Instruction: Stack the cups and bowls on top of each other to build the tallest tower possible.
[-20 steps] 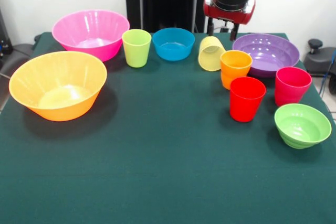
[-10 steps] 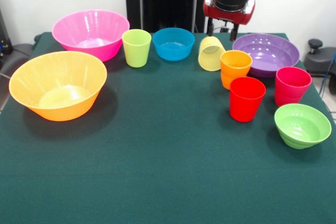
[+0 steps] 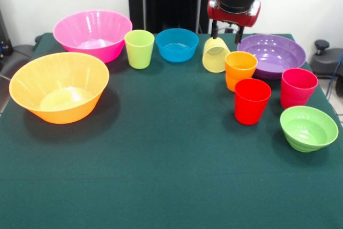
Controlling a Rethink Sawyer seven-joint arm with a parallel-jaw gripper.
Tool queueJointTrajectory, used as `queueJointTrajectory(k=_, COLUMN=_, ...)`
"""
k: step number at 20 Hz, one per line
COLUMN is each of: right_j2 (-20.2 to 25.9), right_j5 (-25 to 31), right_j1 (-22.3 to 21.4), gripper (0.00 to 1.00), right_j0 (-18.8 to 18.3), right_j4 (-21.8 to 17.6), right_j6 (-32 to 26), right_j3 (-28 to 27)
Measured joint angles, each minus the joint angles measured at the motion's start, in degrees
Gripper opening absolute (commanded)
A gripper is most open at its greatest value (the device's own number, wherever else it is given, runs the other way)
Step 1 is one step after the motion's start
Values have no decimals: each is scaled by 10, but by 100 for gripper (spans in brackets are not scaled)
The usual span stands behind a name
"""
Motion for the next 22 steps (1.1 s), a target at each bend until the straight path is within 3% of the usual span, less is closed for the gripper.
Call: queueJointTrajectory(k=22, right_j2=0, right_j5=0, right_j1=0, gripper=100, right_j0=0, right_j4=0, right_j6=0, right_j3=-22)
